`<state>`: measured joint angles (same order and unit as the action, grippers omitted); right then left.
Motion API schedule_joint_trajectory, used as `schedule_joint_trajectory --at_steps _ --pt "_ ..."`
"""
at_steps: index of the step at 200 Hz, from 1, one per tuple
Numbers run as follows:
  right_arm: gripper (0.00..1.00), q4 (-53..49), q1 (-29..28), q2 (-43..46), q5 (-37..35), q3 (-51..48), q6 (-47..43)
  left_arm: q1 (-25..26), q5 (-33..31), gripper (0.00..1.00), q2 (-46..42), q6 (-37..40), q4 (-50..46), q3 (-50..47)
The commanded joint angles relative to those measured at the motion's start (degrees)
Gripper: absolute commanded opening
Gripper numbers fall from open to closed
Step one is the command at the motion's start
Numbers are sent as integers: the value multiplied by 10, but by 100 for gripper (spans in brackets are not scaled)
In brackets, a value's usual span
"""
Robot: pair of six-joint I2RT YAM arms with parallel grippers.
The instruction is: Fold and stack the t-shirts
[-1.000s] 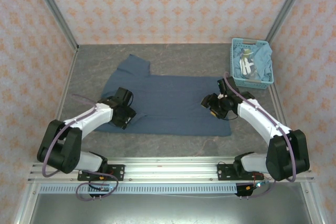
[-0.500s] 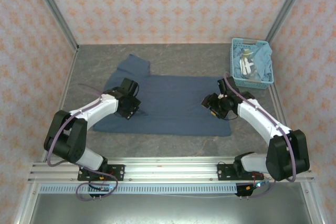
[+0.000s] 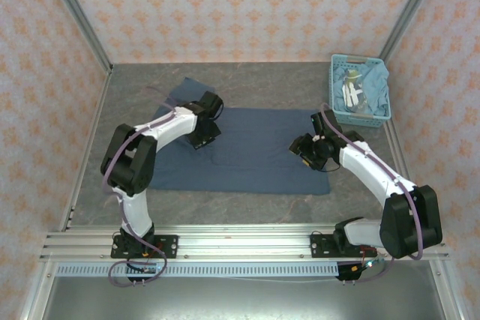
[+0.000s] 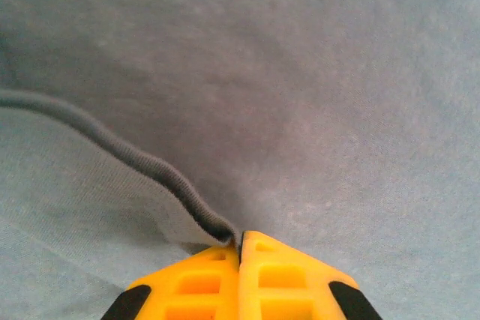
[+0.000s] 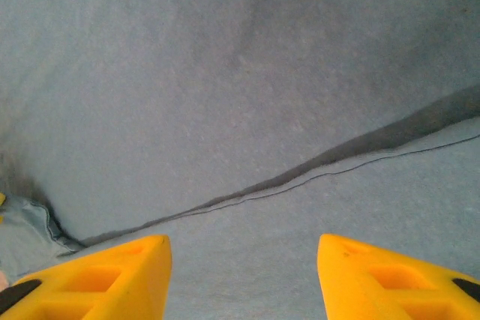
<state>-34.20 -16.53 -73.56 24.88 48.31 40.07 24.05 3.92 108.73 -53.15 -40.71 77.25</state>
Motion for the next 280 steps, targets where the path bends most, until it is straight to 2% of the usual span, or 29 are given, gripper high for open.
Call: schedule_joint_trajectory --at_steps 1,22,62,79,87,100,104,117,138,169,185,201,237,280 --pt "54 -16 5 7 -10 -9 8 15 -49 0 37 75 -75 55" --pt "54 -13 6 5 -5 -11 9 21 -61 0 65 102 -98 82" --pt "53 -12 6 -2 -5 -11 5 30 -72 0 50 138 -49 73" --pt "53 -13 7 -6 -7 -14 5 31 -77 0 60 146 -66 94" --pt "53 -13 8 -8 -7 -15 6 31 -82 7 70 148 -83 108" --pt "53 -16 10 -10 -10 -17 8 31 -94 37 69 144 -100 117" --pt "54 -18 11 -9 -11 -18 8 31 -101 43 63 141 -102 116" --pt "54 -23 15 -6 -16 -22 9 29 -116 50 28 132 -103 100" --pt "54 -27 26 3 -17 -39 8 5 -104 48 -53 101 -92 35" --pt "48 -8 50 -4 2 -75 22 -74 -34 36 -146 41 -41 -112" --pt "44 -5 55 -15 2 -80 23 -111 -3 28 -164 18 -11 -173" --pt "41 -10 55 -36 2 -80 22 -135 20 25 -158 4 13 -209" --pt "40 -28 55 -93 -5 -90 26 -151 5 19 -134 -24 13 -258" --pt "43 -63 54 -136 8 -105 33 -173 -24 19 -189 -60 0 -344"
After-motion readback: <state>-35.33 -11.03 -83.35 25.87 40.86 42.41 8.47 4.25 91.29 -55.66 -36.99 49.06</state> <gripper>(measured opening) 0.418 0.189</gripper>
